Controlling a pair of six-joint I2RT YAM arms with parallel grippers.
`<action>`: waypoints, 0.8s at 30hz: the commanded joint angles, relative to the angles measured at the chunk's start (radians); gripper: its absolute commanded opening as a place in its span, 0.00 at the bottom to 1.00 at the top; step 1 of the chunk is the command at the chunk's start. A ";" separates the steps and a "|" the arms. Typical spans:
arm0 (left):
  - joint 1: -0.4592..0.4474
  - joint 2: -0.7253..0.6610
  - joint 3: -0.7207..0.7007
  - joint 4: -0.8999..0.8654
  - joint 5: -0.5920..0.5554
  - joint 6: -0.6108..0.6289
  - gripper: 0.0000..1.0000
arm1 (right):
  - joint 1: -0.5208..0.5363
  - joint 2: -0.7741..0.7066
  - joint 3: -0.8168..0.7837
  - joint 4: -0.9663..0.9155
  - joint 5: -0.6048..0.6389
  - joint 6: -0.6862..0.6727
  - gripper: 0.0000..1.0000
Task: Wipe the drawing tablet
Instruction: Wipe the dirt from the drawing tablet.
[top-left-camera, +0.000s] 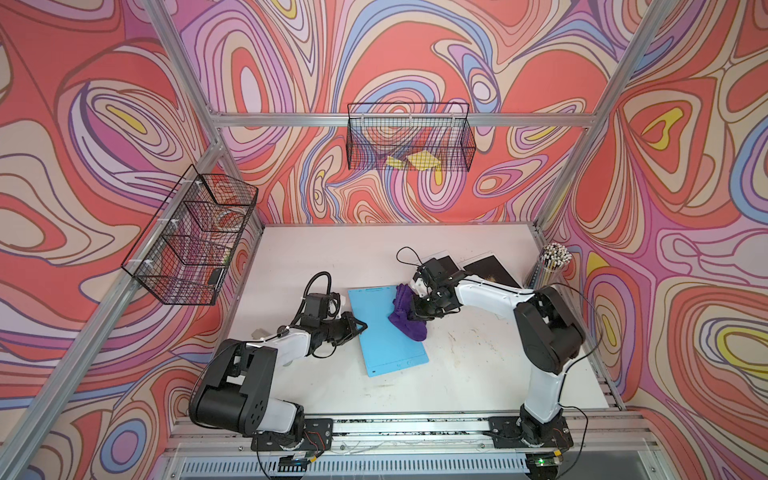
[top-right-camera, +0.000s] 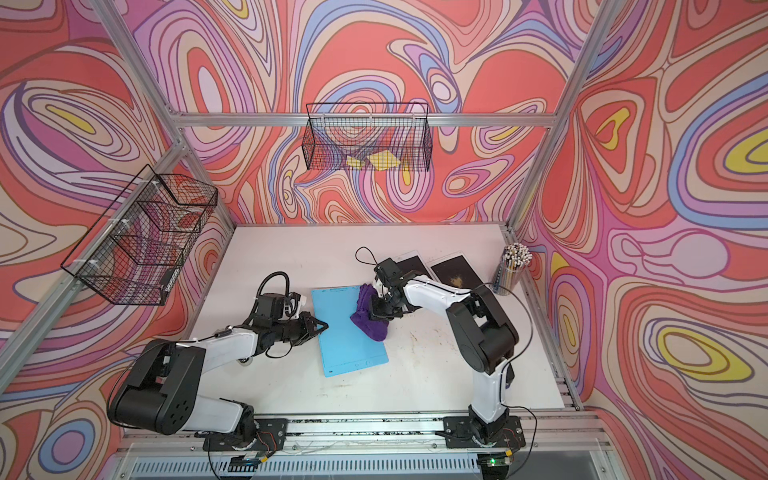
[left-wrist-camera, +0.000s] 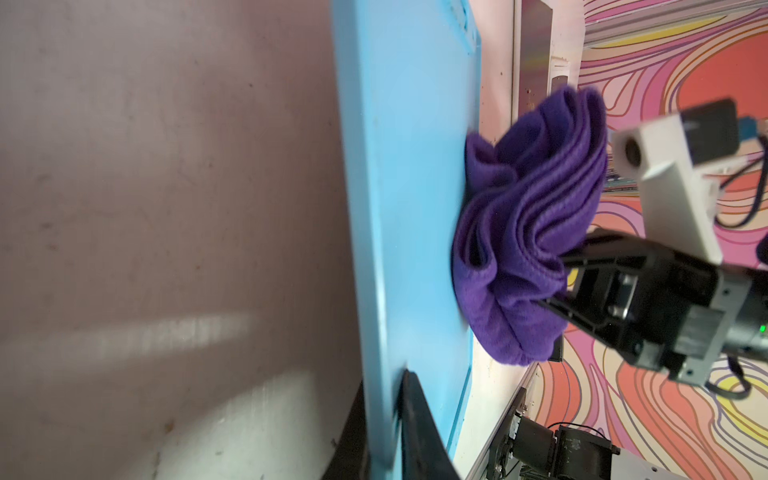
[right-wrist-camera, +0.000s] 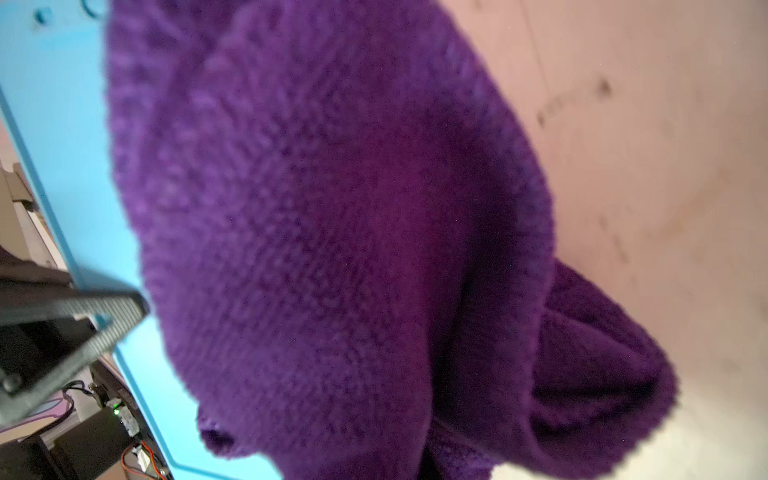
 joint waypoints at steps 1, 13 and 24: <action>0.001 0.019 -0.046 -0.127 -0.113 0.045 0.00 | 0.003 0.117 0.155 0.029 -0.025 0.004 0.00; 0.001 0.057 -0.042 -0.103 -0.110 0.039 0.00 | 0.123 0.288 0.419 0.046 -0.190 0.066 0.00; 0.000 0.075 -0.030 -0.108 -0.109 0.036 0.00 | 0.121 0.294 0.399 0.039 -0.162 0.072 0.00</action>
